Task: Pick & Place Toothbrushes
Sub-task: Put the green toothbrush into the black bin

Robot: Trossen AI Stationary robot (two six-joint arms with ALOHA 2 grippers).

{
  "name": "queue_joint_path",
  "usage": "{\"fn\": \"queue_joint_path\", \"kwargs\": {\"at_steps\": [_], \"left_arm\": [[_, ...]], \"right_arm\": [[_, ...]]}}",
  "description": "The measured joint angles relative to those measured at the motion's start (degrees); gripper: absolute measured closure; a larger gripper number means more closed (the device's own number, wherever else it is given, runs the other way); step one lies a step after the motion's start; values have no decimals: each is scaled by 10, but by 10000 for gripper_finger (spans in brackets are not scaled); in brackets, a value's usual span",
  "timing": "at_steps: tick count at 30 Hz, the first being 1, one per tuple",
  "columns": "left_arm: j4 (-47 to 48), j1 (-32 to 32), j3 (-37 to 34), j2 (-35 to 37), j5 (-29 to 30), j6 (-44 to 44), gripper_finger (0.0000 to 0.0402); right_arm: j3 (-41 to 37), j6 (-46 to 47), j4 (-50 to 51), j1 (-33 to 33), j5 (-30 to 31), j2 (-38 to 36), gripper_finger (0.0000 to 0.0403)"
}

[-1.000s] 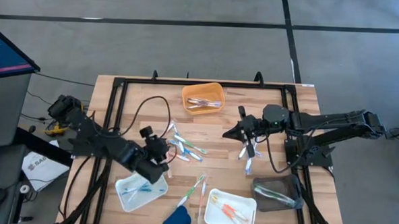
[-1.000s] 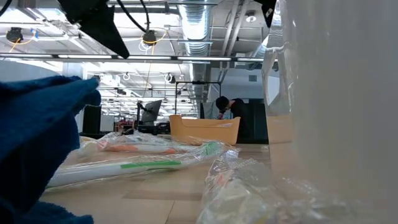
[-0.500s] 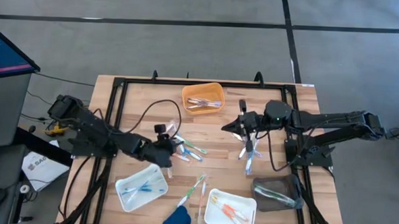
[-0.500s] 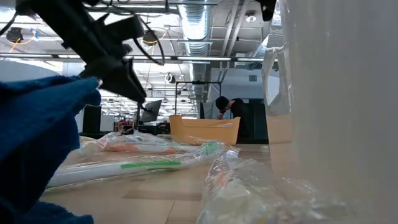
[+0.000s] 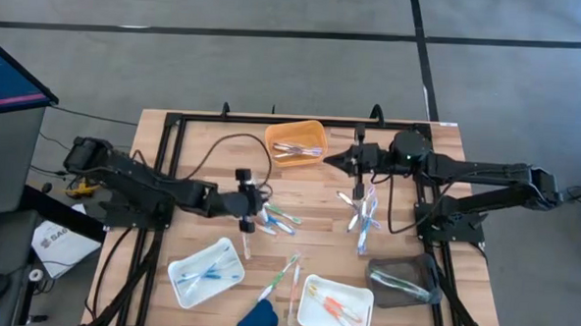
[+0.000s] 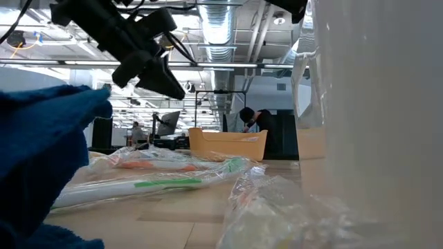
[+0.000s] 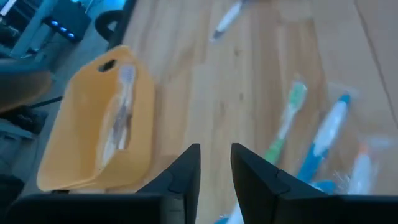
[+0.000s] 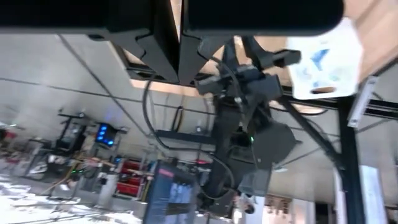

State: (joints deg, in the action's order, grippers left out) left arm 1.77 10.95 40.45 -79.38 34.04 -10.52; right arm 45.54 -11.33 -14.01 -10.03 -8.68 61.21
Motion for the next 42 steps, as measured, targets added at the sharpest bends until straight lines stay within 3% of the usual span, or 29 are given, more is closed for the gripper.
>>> {"fn": "queue_joint_path", "kwargs": {"at_steps": [3,9,16,19,26,31,42], "left_arm": [[5,-20,0,32,-29,-3,321],[-1,-84,0,95,-248,-14,321],[-11,-167,0,117,-396,-16,321],[-22,-197,0,106,-423,-17,321],[-36,-243,0,57,-470,-37,321],[-45,-258,0,3,-513,-42,321],[-45,-237,32,-67,-512,-42,321]], "right_arm": [[0,-20,-8,-21,0,0,403],[0,-22,-2,-60,-1,0,403],[0,-28,2,-110,-4,0,403],[0,-28,6,-134,-17,0,403],[15,-28,36,-193,-110,3,403],[18,-24,35,-214,-114,33,403],[95,9,130,-229,-142,127,403]]}}
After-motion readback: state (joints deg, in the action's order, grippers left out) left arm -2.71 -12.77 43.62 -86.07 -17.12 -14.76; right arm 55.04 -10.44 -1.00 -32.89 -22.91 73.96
